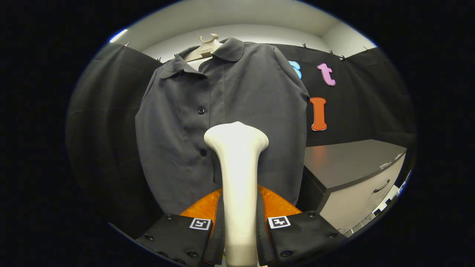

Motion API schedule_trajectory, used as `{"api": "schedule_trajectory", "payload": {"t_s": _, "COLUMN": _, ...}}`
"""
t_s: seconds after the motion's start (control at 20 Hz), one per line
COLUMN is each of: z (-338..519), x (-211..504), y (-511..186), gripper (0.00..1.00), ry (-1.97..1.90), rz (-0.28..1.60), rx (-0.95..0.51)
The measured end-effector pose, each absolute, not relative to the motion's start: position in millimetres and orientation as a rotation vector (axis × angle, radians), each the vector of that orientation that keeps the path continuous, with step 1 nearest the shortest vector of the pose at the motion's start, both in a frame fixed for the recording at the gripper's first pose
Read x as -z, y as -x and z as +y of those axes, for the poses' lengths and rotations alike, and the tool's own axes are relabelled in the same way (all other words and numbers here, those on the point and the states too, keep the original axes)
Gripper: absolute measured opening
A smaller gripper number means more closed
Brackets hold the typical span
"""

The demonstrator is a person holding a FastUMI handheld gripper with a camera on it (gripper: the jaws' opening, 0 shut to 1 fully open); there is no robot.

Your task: Iron the clothes twice with a garment steamer, once on the left side and once on the right side.

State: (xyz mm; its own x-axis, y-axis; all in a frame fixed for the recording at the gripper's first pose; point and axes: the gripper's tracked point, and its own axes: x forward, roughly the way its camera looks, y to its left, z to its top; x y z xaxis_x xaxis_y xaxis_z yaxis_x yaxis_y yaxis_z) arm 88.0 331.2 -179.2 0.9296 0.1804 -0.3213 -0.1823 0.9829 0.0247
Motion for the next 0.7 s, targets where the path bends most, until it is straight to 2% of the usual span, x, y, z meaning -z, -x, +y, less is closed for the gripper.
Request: {"api": "schedule_trajectory", "payload": {"t_s": 0.7, "z": 309, "x": 266, "y": -43, "gripper": 0.42, "ry": 0.021, "rz": 0.517, "rx": -0.178}}
